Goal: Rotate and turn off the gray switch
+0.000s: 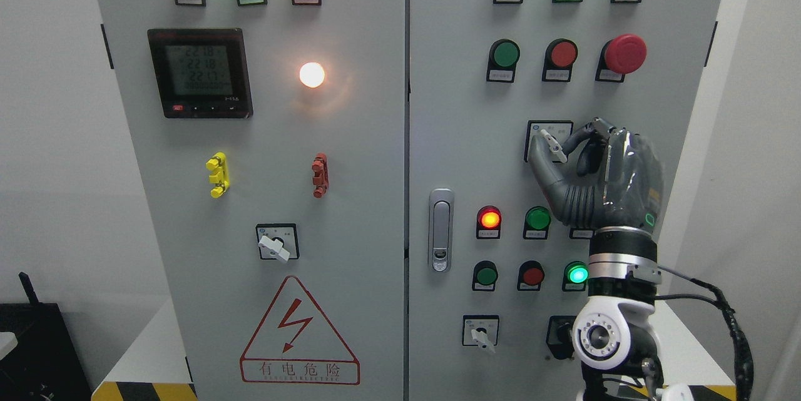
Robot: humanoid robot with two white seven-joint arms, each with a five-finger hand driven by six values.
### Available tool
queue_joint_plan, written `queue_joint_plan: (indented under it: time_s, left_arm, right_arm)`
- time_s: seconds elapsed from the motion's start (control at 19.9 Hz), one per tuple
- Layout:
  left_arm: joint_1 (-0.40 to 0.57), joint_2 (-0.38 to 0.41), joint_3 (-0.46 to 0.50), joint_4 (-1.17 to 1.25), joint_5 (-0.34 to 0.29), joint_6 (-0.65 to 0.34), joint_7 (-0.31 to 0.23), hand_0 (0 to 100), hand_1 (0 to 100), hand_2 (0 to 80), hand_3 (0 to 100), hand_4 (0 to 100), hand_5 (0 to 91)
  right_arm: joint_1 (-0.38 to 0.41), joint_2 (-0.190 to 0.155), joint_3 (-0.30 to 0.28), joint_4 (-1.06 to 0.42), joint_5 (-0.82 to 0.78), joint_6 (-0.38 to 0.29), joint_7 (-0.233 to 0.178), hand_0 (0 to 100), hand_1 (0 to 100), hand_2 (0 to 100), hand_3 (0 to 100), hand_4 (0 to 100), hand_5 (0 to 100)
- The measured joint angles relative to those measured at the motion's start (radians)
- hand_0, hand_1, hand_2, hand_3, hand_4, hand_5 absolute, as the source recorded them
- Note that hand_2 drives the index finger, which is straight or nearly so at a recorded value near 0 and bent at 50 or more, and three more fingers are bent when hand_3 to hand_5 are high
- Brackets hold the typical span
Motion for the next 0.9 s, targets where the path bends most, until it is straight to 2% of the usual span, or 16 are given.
queue_joint_plan:
  time_s: [0.9]
  left_arm:
    - [0.000,0.000,0.000,0.000,0.000,0.001,0.000,12,39,0.0,0,0,0.0]
  right_arm:
    - [-0.002,0.000,0.000,0.005,-0.002,0.000,0.004,51,44,70,100,96,100]
